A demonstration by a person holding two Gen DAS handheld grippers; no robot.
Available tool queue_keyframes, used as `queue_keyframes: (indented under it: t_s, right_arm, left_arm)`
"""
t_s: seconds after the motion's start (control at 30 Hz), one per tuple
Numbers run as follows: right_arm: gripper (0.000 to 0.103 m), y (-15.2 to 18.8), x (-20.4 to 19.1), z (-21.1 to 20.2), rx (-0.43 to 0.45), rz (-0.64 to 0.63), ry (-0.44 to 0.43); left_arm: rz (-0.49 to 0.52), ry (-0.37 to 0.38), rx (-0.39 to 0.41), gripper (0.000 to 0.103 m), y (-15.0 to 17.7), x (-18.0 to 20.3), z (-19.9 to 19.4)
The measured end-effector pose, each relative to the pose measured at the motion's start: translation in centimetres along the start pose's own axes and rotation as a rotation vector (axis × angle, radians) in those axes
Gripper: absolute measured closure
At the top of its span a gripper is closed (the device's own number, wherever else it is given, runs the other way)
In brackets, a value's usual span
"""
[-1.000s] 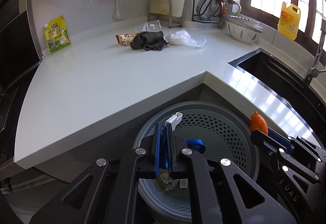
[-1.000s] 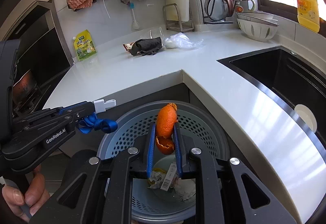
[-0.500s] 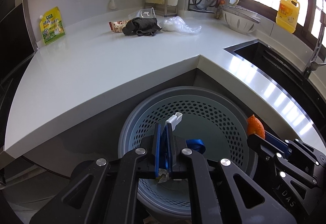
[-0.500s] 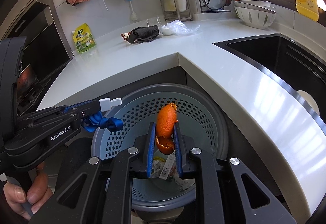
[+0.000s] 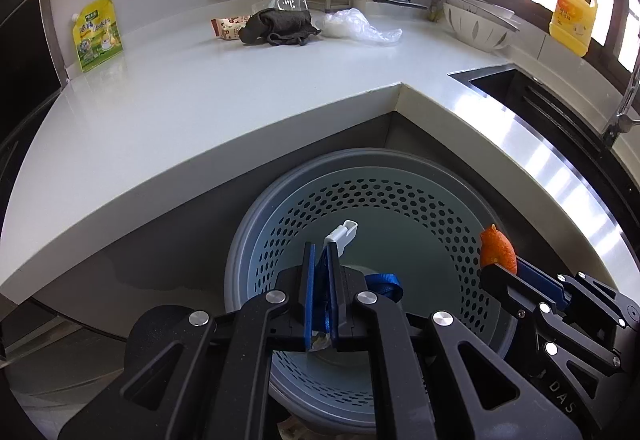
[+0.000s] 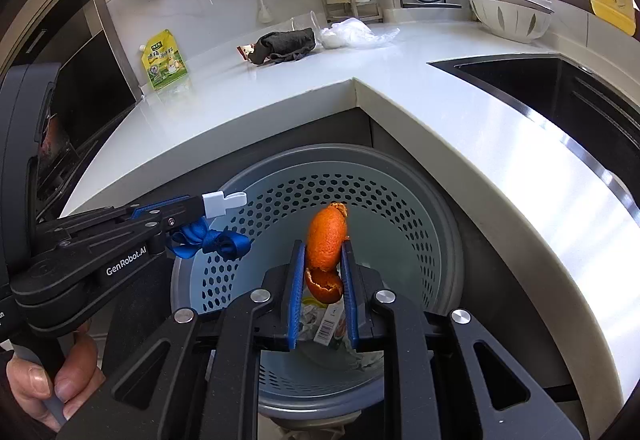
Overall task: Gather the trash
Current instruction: 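Open both tools to drop the peel and strap into the bin, then move both tools back toward the grey cloth and plastic bag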
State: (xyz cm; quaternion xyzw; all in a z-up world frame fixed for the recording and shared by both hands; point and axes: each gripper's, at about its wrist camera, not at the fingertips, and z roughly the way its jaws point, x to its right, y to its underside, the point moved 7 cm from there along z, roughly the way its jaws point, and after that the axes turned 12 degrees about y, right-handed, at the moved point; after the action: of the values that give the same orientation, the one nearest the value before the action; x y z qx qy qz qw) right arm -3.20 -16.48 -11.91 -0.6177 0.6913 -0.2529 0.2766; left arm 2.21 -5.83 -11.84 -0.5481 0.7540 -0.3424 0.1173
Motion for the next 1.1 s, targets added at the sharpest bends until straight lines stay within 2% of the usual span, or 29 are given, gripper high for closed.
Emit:
queue_keyframes:
  t_s: [0.23, 0.3, 0.33, 0.37, 0.47, 0.53, 0.87, 0.97, 1.1]
  right_arm:
    - [0.080, 0.0, 0.5, 0.2, 0.004, 0.011, 0.009]
    - [0.067, 0.0, 0.6, 0.1, 0.008, 0.019, 0.009]
    - [0.057, 0.0, 0.7, 0.0, 0.016, 0.023, 0.012]
    - [0.055, -0.1, 0.7, -0.1, 0.022, 0.024, 0.012]
    - [0.055, -0.1, 0.8, -0.3, 0.024, 0.027, 0.015]
    - [0.055, -0.1, 0.9, -0.3, 0.025, 0.030, 0.016]
    - [0.055, 0.0, 1.4, -0.6, 0.033, 0.047, 0.018]
    - [0.055, -0.1, 1.4, -0.7, 0.035, 0.048, 0.018]
    - [0.055, -0.1, 1.4, -0.8, 0.041, 0.048, 0.016]
  left_arm:
    - [-0.029, 0.011, -0.025, 0.095, 0.3, -0.7, 0.6]
    - [-0.039, 0.014, -0.038, 0.095, 0.5, -0.9, 0.8]
    - [-0.041, 0.009, -0.043, 0.092, 0.5, -0.9, 0.9]
    - [-0.041, 0.003, -0.039, 0.083, 0.6, -1.0, 0.8]
    - [-0.042, -0.008, -0.007, 0.041, 0.3, -1.1, 0.2]
    - [-0.036, -0.013, 0.016, 0.039, 0.1, -1.1, -0.3]
    - [-0.044, -0.004, 0.021, 0.039, 0.0, -1.1, -0.7]
    - [-0.037, -0.017, 0.038, 0.032, -0.2, -1.1, -1.0]
    - [-0.038, -0.009, 0.059, 0.029, -0.4, -1.0, -1.5]
